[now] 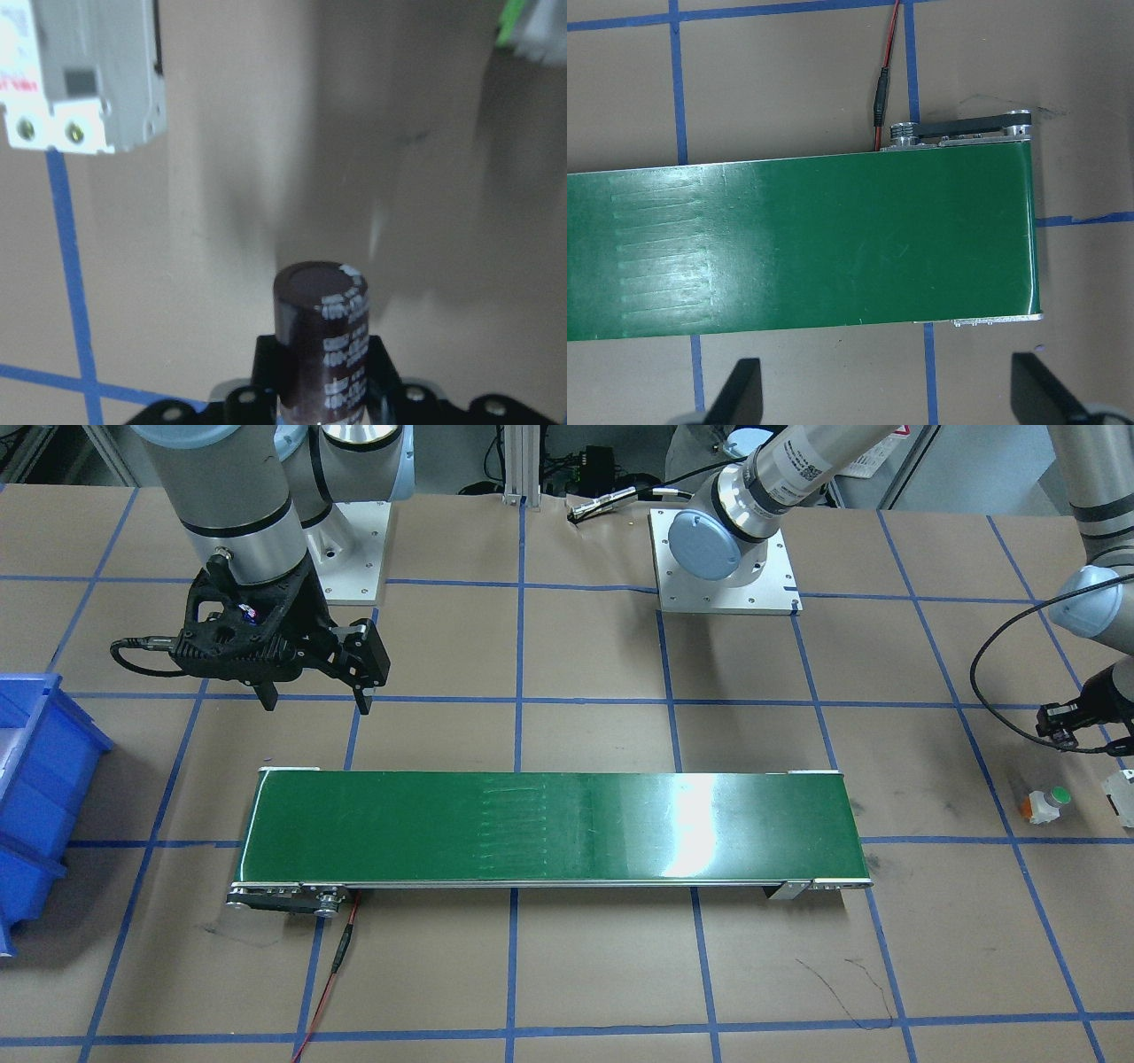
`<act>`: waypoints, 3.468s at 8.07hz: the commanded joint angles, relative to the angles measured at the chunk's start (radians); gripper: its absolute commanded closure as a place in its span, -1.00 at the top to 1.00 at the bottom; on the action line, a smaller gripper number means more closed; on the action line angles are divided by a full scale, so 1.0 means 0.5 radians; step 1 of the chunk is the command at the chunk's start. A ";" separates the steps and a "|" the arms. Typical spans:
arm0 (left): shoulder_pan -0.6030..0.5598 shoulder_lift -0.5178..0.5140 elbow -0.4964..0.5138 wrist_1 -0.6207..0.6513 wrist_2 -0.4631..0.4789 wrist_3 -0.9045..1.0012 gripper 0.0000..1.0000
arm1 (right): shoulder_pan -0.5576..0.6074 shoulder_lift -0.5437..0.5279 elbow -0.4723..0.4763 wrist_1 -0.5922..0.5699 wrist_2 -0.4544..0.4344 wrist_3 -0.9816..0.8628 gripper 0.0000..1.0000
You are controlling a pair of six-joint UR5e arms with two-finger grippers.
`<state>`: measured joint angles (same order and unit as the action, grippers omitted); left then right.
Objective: Move capacitor from left to right
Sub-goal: 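Lift the capacitor with the left gripper and carry it toward the conveyor, then lower the capacitor onto the green belt and open the left gripper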
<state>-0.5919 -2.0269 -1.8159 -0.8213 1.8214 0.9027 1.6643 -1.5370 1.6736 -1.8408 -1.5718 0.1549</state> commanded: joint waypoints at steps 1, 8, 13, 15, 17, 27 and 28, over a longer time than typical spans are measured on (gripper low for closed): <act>-0.364 0.227 0.009 0.001 -0.014 -0.524 -1.00 | 0.000 0.000 0.000 0.000 0.002 0.000 1.00; -1.162 0.513 -0.007 -0.412 -0.449 -0.774 -1.00 | -0.003 0.000 0.000 0.000 -0.001 0.000 1.00; -1.666 0.569 -0.013 -0.720 -0.464 -1.250 -1.00 | 0.000 0.000 0.000 0.003 -0.001 0.000 1.00; -1.691 0.535 -0.025 -0.726 -0.455 -1.302 -1.00 | -0.003 0.000 0.000 0.003 -0.001 0.000 1.00; -1.694 0.483 -0.053 -0.723 -0.449 -1.370 -1.00 | -0.003 0.000 0.000 0.000 -0.001 0.000 1.00; -1.688 0.357 -0.068 -0.683 -0.458 -1.391 0.50 | -0.003 0.000 0.000 0.003 -0.001 0.000 1.00; -1.688 0.363 -0.068 -0.634 -0.446 -1.391 1.00 | -0.003 0.000 0.000 0.000 -0.001 0.000 1.00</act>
<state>-1.4366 -1.8475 -1.8511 -1.1648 1.5953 0.2073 1.6628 -1.5370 1.6736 -1.8402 -1.5723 0.1549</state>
